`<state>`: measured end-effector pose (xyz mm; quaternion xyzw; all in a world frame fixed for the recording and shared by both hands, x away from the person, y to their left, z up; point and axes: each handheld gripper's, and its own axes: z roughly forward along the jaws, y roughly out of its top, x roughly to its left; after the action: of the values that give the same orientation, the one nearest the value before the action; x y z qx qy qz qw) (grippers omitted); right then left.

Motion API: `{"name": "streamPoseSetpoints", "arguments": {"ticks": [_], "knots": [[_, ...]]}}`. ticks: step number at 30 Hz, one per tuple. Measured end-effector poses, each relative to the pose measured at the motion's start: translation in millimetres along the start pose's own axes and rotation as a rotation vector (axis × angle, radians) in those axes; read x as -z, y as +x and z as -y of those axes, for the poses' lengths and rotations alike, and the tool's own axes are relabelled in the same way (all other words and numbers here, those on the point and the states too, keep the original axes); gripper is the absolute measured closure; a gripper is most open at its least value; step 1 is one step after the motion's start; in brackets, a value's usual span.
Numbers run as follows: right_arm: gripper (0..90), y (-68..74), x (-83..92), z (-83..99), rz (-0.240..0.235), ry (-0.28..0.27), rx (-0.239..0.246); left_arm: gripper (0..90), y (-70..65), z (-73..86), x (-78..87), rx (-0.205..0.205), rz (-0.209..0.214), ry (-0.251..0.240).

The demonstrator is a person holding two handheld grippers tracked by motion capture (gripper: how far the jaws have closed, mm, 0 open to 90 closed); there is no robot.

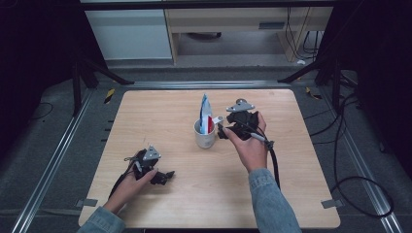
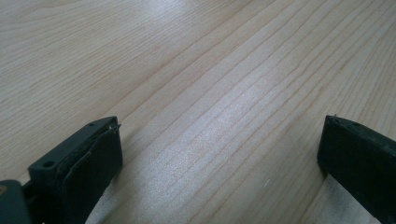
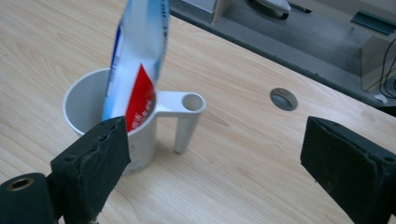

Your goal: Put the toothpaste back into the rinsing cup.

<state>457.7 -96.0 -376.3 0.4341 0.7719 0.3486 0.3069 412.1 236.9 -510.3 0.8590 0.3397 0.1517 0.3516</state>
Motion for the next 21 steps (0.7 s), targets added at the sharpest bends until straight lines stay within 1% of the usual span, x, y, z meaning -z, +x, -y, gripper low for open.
{"name": "streamPoseSetpoints", "arguments": {"ticks": [5, 11, 12, 14, 21], "knots": [[7.8, -13.8, 9.0, 7.5, 0.023, 0.003, -0.012, 0.0, -0.1, -0.1, -0.1, -0.001, 0.000, 0.000], [7.9, -27.3, 16.3, 17.2, 0.045, 0.009, -0.043, 0.0, -0.1, -0.5, -0.6, -0.002, 0.001, 0.000], [7.8, -31.2, 19.5, 22.7, 0.057, 0.010, -0.063, 0.0, -0.1, -0.7, -0.8, -0.002, 0.002, 0.000], [7.8, -33.0, 20.3, 25.0, 0.057, 0.011, -0.065, 0.0, -0.1, -0.7, -0.8, -0.002, 0.002, -0.001], [7.8, -45.9, 29.2, 45.0, 0.080, 0.035, -0.097, 0.0, -0.3, -1.0, -1.0, -0.002, 0.002, -0.001]]}}
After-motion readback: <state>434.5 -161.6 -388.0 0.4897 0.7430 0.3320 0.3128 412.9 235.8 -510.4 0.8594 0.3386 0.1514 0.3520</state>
